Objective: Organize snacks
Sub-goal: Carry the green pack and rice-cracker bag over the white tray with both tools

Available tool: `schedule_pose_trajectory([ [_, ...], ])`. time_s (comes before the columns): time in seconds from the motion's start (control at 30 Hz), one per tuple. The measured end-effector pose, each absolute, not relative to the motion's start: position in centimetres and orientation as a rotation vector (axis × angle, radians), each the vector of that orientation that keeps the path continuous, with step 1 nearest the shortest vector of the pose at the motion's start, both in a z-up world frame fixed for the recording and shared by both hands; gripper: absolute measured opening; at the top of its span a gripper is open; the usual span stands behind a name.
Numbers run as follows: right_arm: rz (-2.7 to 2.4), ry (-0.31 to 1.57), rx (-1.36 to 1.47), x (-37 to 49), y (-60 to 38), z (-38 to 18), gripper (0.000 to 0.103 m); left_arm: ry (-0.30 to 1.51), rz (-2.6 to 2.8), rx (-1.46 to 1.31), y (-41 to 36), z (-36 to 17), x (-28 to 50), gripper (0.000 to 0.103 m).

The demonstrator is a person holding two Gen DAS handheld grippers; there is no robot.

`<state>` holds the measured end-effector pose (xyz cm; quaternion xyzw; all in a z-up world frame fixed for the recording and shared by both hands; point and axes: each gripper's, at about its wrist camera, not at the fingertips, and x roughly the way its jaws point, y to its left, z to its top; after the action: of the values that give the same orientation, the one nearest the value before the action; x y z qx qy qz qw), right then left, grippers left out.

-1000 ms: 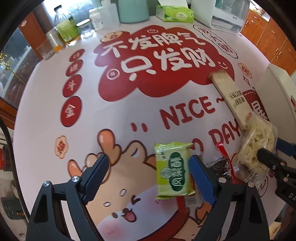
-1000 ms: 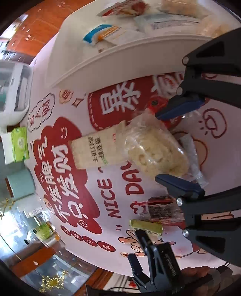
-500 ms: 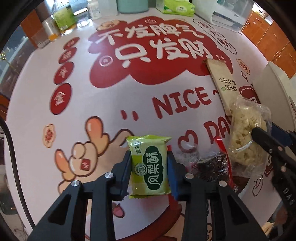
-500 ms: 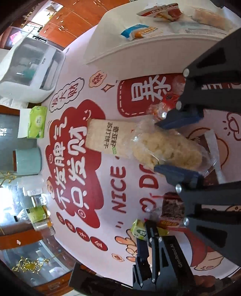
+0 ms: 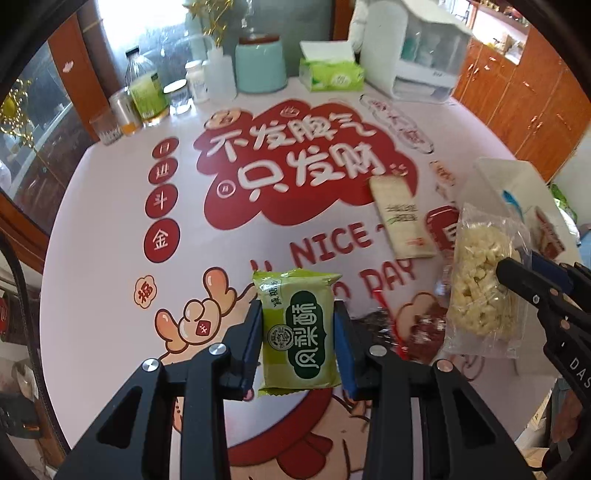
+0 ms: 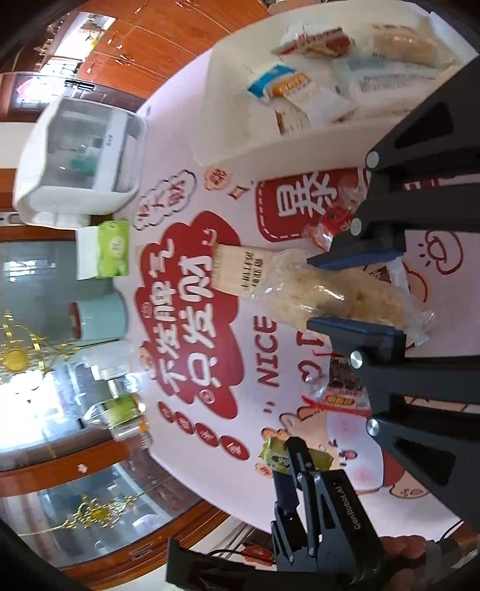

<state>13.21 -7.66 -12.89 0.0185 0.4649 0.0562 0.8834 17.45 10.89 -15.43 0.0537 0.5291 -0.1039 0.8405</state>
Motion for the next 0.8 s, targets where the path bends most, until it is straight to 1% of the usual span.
schedule_pose_trajectory([
  [0.23,0.125,0.868,0.052,9.8,-8.1,-8.8,0.025,1.051,-0.273,0.129,8.9,-11.8,14.4,0.034],
  [0.43,0.120,0.812,0.050,6.8,-9.2,-6.6,0.025,1.014,-0.329,0.150,6.0,-9.5,11.9,0.034],
  [0.8,0.026,0.747,0.043,2.3,-15.2,-4.1,0.025,1.002,-0.444,0.213,-2.8,-8.4,9.0,0.034],
])
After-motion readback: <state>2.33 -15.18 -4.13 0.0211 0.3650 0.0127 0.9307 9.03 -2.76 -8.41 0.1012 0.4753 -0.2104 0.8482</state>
